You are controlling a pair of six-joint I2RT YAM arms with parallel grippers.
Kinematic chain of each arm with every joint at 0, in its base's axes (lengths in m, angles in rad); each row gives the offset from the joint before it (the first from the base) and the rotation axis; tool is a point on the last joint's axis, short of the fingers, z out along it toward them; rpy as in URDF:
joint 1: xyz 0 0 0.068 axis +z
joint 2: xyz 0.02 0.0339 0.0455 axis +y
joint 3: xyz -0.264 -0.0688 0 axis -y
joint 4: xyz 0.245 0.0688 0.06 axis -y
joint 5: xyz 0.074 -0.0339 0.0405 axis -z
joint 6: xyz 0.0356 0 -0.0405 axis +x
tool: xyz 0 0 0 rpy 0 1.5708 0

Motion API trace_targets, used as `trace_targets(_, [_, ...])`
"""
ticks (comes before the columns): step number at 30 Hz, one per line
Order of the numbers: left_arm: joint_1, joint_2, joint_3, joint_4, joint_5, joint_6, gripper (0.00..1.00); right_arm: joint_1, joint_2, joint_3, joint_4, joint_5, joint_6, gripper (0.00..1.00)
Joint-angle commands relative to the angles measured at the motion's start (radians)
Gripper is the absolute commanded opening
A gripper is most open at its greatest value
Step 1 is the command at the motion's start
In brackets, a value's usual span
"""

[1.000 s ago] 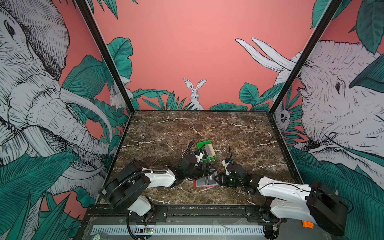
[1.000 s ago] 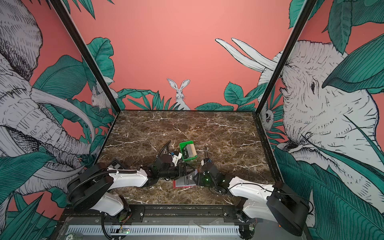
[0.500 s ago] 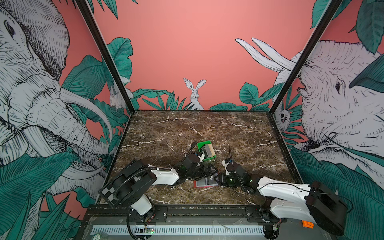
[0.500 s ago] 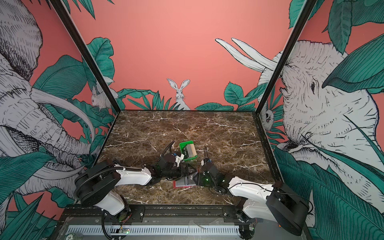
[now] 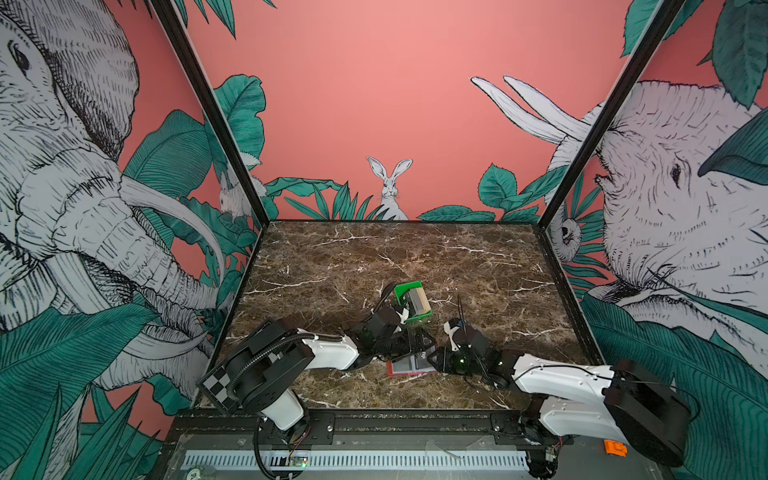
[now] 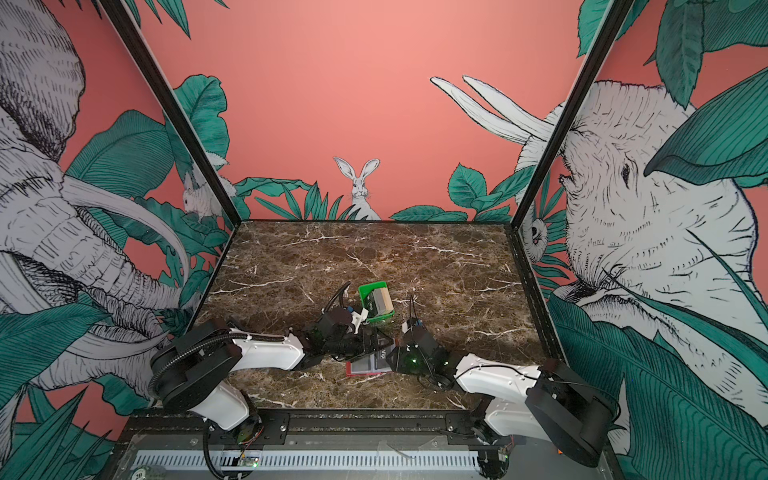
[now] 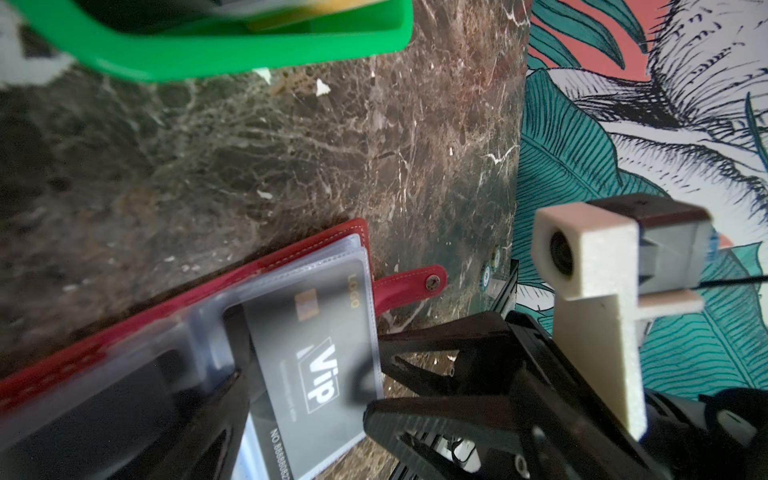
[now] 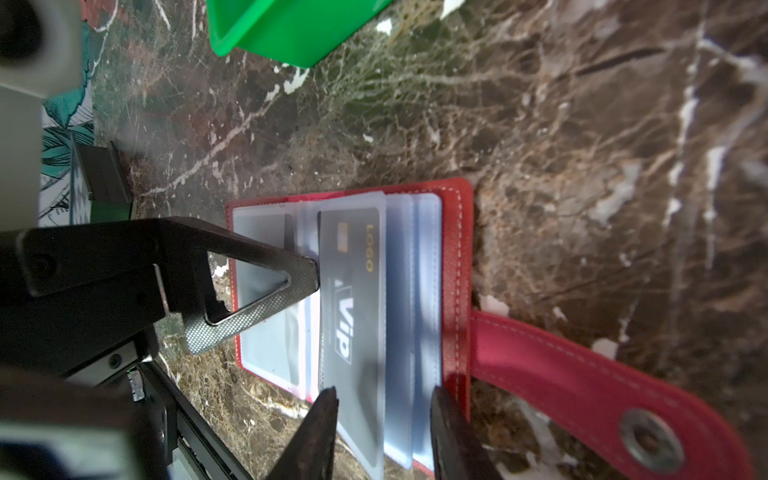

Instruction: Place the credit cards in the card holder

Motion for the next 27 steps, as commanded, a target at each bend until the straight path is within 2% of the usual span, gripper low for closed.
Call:
trace_targets(1, [-0.009,0.002,-0.014,-0.067,-0.02,-0.01,0.99,-0.003,-0.019,-0.004,0.032,0.007,0.0,0.36])
trace_targets(10, [-0.01,0.025,-0.02,-0.023,-0.019,-0.021,0.99,-0.002,-0.11,-0.019,-0.004,0.048,-0.013,0.36])
trace_targets(21, [-0.012,0.036,-0.018,0.009,-0.017,-0.031,0.99,-0.002,-0.031,-0.017,0.058,0.016,-0.006,0.33])
trace_targets(27, [-0.013,0.031,-0.021,0.004,-0.019,-0.028,0.99,-0.002,-0.021,-0.025,0.095,0.006,-0.007,0.28])
